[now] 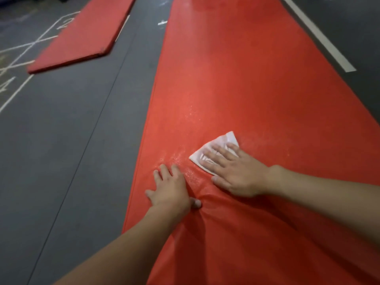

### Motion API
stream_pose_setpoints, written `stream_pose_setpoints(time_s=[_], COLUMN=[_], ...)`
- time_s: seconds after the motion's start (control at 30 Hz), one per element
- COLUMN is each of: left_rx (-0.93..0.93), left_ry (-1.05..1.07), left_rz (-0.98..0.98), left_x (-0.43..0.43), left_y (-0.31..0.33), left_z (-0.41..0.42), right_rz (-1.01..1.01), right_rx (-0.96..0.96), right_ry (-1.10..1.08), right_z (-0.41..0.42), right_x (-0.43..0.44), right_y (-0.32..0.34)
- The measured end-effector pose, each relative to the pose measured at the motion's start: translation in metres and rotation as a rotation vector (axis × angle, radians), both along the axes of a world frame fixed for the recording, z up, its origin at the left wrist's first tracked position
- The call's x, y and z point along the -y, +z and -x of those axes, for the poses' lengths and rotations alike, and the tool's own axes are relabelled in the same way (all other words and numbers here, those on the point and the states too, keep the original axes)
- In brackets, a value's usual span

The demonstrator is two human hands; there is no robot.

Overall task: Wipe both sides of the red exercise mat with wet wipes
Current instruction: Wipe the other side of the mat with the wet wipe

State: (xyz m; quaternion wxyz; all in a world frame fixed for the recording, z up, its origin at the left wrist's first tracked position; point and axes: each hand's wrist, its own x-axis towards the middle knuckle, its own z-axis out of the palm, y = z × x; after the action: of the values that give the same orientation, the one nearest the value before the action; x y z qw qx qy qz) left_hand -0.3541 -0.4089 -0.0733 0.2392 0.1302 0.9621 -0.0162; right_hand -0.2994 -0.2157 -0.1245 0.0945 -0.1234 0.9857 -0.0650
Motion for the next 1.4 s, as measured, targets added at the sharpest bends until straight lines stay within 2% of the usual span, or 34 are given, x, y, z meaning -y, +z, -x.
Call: stream_pose_setpoints(time_s=[0.07,0.17,0.2,0.33,0.37,0.43,0.5,0.63,0.73,0.8,0.93,1.07,1.1,1.23,1.33,1.4], left_rx=[0.019,0.022,0.018,0.041,0.069,0.096,0.078,-0.021,-0.023,-0.006,0.003,0.031,0.037,0.032,0.039,0.037], left_ry=[0.005,-0.015,-0.032,-0.134,-0.162,-0.183,-0.166,-0.08,0.018,0.034,0.021,0.028,0.03,0.028,0.027,0.03], left_rz=[0.007,0.019,0.021,0.053,0.07,0.064,0.015,-0.028,0.055,0.086,0.064,0.055,0.058,0.054,0.057,0.055], left_x=[-0.001,0.001,0.002,0.019,0.025,0.033,0.036,0.036,0.031,0.029,0.034,0.033,0.032,0.035,0.034,0.033], left_y=[0.001,0.001,0.003,0.011,0.013,0.013,0.01,0.004,0.003,0.004,0.003,0.002,0.002,0.0,-0.001,-0.002], left_z=[0.001,0.005,0.006,0.021,0.024,0.026,0.021,0.01,0.012,0.014,0.016,0.017,0.018,0.017,0.018,0.018], right_rz=[0.017,-0.001,-0.014,0.023,0.041,0.034,-0.006,0.018,0.018,-0.001,0.028,0.013,0.012,0.026,0.034,0.015], right_rx=[0.022,0.027,0.022,0.032,0.047,0.047,0.019,0.019,0.04,0.013,-0.005,0.012,0.006,-0.017,0.013,-0.002], right_ry=[0.0,-0.234,-0.246,0.061,0.055,-0.103,-0.188,0.099,-0.093,-0.169,0.127,-0.126,-0.127,0.161,-0.05,-0.084], right_z=[0.012,0.029,0.029,0.019,0.026,0.039,0.042,0.033,0.055,0.057,0.047,0.075,0.074,0.063,0.086,0.087], right_x=[-0.019,-0.023,-0.011,0.008,-0.003,-0.012,0.007,0.028,0.005,0.021,0.038,0.026,0.039,0.056,0.041,0.06], right_y=[0.005,0.009,0.006,0.005,0.008,0.012,0.006,0.003,0.01,0.005,0.002,0.007,0.004,0.001,0.007,0.002])
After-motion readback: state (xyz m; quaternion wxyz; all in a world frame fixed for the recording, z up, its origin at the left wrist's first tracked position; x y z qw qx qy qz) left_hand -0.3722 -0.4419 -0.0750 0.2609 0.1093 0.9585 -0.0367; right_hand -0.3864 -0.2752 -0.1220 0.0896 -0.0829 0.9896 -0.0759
